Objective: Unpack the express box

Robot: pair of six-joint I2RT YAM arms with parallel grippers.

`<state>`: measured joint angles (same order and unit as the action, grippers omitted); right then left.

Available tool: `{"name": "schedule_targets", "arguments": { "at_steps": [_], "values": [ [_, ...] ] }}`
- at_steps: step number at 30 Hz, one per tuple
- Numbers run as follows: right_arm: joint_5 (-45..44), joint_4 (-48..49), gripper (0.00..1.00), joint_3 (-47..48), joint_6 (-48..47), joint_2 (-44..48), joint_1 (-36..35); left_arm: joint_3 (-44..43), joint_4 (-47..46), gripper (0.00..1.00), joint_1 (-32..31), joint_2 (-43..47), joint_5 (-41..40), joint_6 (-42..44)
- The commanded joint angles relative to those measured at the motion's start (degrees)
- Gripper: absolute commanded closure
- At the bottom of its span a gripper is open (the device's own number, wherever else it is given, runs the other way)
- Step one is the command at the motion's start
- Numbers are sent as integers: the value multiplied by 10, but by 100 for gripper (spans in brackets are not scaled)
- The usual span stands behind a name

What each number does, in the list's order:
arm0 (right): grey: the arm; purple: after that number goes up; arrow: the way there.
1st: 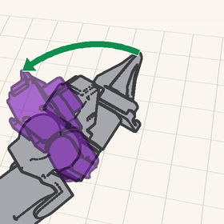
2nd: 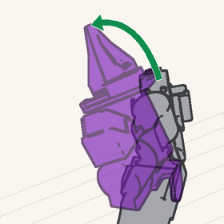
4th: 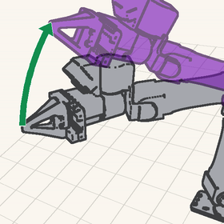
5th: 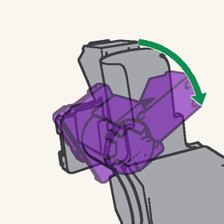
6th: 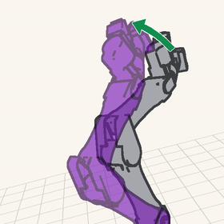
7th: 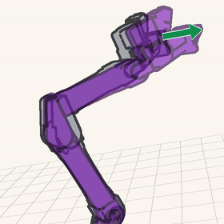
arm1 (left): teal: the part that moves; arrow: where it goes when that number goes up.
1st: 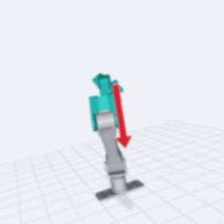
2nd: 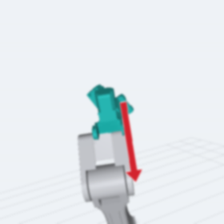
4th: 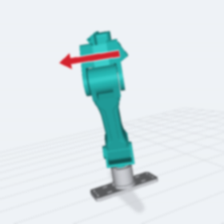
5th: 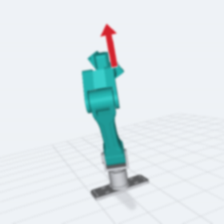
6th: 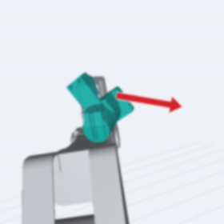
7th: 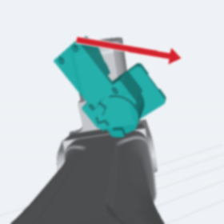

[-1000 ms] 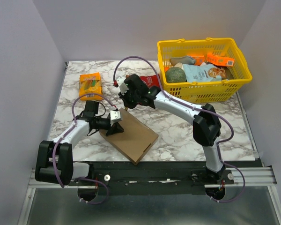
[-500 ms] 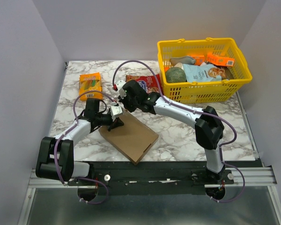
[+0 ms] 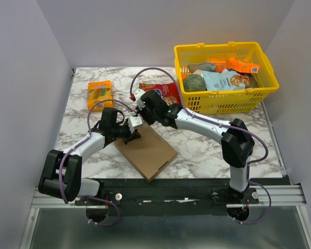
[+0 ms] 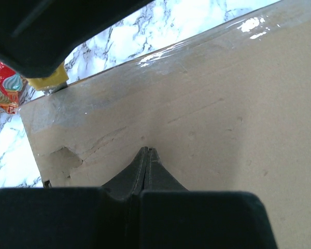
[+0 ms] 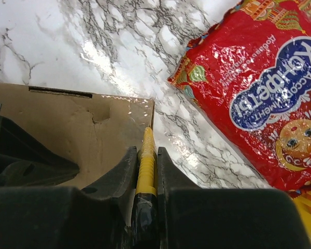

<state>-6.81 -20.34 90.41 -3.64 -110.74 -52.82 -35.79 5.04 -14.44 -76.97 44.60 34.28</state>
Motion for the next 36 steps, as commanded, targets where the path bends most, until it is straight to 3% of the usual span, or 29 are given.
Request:
{"name": "schedule_targets", "arguments": {
  "at_steps": [1, 13, 29, 33, 36],
  "values": [
    [-7, -113, 100, -29, 31, 19, -11, 22, 13, 100, -3, -36, -181, -31],
    [-19, -157, 100, -11, 108, 9, -11, 25, 17, 100, -5, -41, -192, -56],
    [-7, -169, 100, -58, 69, 54, -16, 6, 3, 100, -11, -77, -246, -96],
    [-6, -139, 100, -46, 51, 45, -15, -4, 15, 100, -11, -72, -215, -112],
    [-8, -117, 100, -21, 42, 25, -16, -10, 57, 100, -11, -33, -137, -110]
  ]
}}
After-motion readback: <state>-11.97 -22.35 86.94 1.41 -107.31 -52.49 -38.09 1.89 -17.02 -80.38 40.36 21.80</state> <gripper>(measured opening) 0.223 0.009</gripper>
